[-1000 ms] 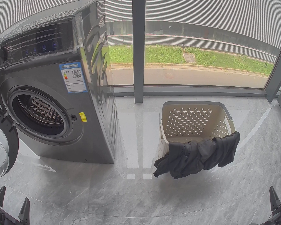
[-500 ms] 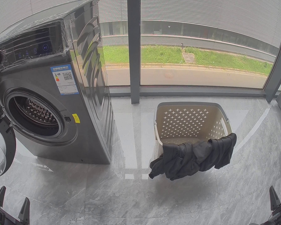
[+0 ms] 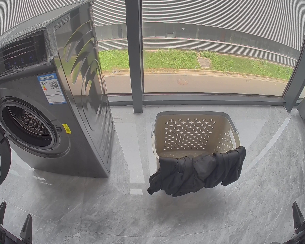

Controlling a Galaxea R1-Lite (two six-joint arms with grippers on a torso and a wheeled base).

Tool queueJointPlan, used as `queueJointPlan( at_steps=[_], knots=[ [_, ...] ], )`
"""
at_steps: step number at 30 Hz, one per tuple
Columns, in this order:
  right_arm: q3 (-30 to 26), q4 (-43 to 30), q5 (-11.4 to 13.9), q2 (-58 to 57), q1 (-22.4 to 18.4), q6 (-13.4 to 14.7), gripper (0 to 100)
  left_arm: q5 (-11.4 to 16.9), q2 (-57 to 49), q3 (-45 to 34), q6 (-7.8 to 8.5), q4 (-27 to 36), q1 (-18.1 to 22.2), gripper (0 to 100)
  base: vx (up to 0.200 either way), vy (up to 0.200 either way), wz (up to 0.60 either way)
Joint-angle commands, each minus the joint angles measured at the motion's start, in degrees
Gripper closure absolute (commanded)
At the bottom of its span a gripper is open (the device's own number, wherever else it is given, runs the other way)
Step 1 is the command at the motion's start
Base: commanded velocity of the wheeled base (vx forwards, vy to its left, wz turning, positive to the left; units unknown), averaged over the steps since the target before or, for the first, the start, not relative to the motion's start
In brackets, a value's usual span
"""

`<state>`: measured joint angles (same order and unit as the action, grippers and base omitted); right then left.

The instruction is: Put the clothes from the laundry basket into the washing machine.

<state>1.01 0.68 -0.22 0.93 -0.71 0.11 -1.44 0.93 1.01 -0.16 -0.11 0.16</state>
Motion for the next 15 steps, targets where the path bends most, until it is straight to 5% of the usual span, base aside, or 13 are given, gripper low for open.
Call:
queueJointPlan(
  at_steps=[1,10,15],
  knots=[
    [-1.0,0.0,0.0,-0.9,0.0,0.0,0,0.0,-0.9,-0.9,-0.02,-0.1,0.0,0,0.000,0.000,0.00],
    [-1.0,0.0,0.0,-0.9,0.0,0.0,0,-0.1,-0.9,-1.0,-0.02,0.0,0.0,0,0.000,0.000,0.00],
    [-1.0,0.0,0.0,-0.9,0.0,0.0,0,-0.1,-0.9,-1.0,-0.02,0.0,0.0,0,0.000,-0.200,0.00]
  ],
)
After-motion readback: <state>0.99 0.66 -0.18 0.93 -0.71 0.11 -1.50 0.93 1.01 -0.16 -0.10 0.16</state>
